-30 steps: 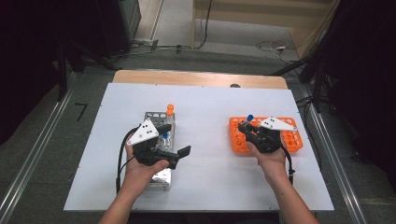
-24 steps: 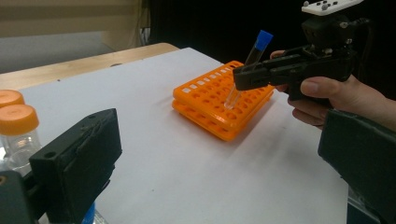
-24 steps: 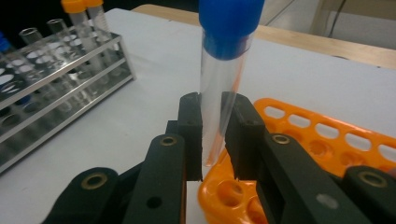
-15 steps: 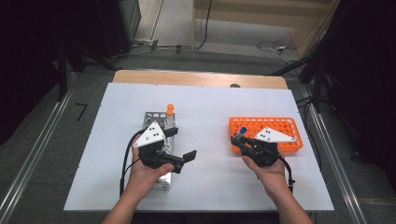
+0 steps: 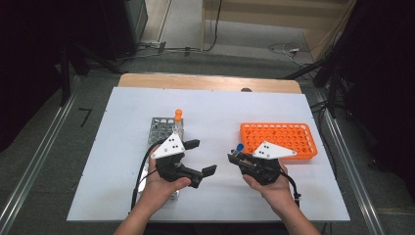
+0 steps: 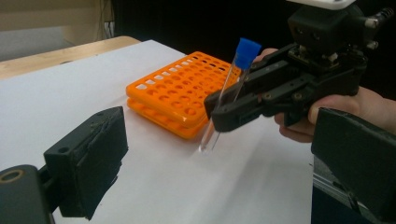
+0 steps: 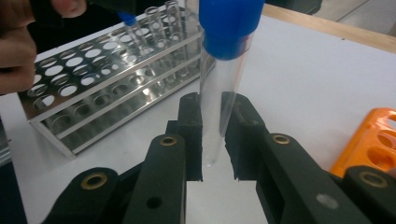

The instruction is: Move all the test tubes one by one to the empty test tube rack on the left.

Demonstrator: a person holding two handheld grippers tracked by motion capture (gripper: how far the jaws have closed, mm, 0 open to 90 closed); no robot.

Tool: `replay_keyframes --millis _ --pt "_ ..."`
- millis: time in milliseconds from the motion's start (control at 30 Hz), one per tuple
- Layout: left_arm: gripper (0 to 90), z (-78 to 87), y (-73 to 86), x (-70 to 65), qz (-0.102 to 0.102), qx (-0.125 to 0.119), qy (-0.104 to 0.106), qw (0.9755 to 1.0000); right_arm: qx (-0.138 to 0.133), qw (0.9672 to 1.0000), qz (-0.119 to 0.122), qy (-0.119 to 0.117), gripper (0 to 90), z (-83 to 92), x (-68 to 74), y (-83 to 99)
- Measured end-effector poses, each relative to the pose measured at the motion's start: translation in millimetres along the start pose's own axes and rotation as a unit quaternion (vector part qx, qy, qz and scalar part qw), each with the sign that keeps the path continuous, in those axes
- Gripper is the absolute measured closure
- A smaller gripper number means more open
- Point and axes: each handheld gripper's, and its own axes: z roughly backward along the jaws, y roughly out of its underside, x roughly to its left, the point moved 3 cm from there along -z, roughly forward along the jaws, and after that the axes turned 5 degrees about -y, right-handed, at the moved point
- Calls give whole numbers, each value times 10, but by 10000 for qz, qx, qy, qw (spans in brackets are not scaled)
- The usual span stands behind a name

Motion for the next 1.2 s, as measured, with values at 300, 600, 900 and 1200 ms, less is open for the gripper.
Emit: replay_keyframes --millis 300,600,900,1200 --pt "242 -72 -5 -133 -62 50 224 9997 137 9993 235 -244 749 -121 202 -17" --pt "502 -101 5 -158 -47 119 177 9998 244 9982 337 -437 749 -203 378 -46" --pt "692 -133 27 -169 -149 254 114 9995 298 9973 418 -532 748 -237 438 -48" --pt "772 -90 16 -182 -289 194 -74 9994 281 9973 413 -544 746 -210 441 -51"
